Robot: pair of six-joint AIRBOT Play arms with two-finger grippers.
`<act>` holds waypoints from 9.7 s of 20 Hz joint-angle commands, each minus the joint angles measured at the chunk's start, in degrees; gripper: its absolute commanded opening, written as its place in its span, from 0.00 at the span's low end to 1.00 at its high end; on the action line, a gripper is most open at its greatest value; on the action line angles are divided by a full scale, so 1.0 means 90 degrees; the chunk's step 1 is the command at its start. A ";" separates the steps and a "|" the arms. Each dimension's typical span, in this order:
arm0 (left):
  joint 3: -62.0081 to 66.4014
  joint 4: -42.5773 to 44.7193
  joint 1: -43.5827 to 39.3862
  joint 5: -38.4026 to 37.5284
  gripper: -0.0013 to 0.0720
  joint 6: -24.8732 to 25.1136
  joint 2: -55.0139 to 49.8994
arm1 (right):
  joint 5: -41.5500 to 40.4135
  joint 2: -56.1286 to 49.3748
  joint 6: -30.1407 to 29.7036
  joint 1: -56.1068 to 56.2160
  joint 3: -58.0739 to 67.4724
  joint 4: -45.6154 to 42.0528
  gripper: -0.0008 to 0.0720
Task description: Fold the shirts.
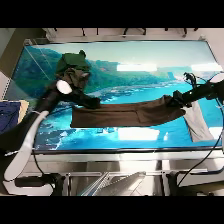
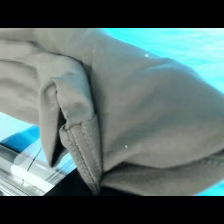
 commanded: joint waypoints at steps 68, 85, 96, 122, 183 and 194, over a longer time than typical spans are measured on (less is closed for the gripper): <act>-0.0274 -0.0017 0.3009 -0.2110 0.76 0.1581 -0.0437 | -0.1676 0.0614 0.0631 0.2412 -0.1797 0.1430 0.99; -0.1095 -0.0571 0.4097 -0.2926 0.04 0.1445 0.0321 | -0.2535 -0.0695 0.0012 0.2412 -0.1797 0.2472 0.99; -0.0296 -0.0389 0.4155 -0.2948 0.70 0.0369 0.0374 | -0.3410 -0.1484 -0.0840 0.3011 -0.1795 0.3509 0.99; 0.0869 -0.1197 0.4163 -0.2788 0.04 0.0515 0.0964 | -0.4245 0.4121 0.0005 0.1190 -0.3759 0.3691 0.04; 0.0865 -0.1401 0.4109 -0.3359 0.04 0.1054 0.0731 | -0.1775 0.1673 0.1841 -0.3657 -0.1979 -0.2055 0.40; 0.0865 -0.1399 0.3937 -0.3050 0.04 0.1052 0.0731 | -0.0986 0.4036 0.2684 -0.4583 -0.2033 -0.2739 0.97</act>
